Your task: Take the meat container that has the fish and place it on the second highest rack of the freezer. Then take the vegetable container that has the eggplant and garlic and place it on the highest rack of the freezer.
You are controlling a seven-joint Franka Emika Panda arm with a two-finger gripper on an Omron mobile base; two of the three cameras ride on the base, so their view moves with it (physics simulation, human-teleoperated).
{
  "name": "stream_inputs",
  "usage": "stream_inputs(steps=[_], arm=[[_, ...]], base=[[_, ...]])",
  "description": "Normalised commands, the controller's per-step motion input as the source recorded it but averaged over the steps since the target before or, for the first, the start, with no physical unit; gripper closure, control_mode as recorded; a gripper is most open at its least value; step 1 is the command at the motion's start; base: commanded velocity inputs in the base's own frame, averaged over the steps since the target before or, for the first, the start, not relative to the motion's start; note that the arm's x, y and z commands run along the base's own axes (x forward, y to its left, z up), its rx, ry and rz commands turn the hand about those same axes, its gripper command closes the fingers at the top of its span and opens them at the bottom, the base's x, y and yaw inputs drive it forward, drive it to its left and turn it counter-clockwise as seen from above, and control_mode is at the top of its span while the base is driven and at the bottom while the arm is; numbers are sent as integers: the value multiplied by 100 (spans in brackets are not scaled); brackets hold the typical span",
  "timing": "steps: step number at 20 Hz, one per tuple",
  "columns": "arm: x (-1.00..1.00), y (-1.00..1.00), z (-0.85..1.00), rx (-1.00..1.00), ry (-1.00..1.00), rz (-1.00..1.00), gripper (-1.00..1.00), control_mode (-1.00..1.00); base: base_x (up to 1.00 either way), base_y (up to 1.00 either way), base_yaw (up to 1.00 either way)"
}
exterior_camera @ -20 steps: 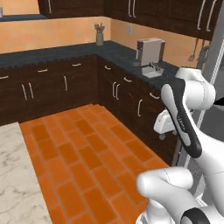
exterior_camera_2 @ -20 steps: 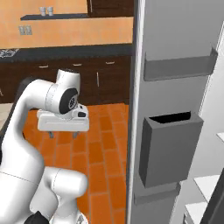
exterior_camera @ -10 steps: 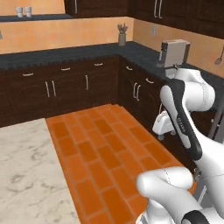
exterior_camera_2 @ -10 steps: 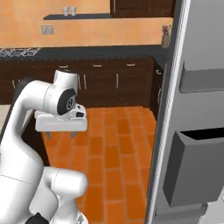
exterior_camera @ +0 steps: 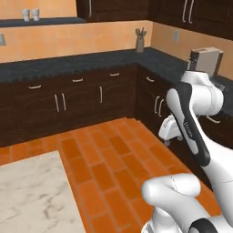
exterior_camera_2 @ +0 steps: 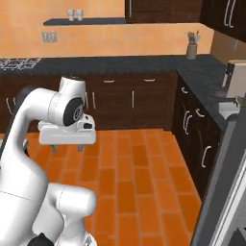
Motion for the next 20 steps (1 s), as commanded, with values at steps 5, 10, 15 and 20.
stream_inputs(steps=[5, 10, 15, 20], arm=[[0, 0, 0, 0, 0, 0, -100, 100], [0, 0, 0, 0, 0, 0, -100, 100], [0, 0, 0, 0, 0, 0, -100, 100], [0, 0, 0, 0, 0, 0, -100, 100]], base=[[100, 2, 0], [93, 0, -23], [72, 0, -47], [59, 0, -55]])
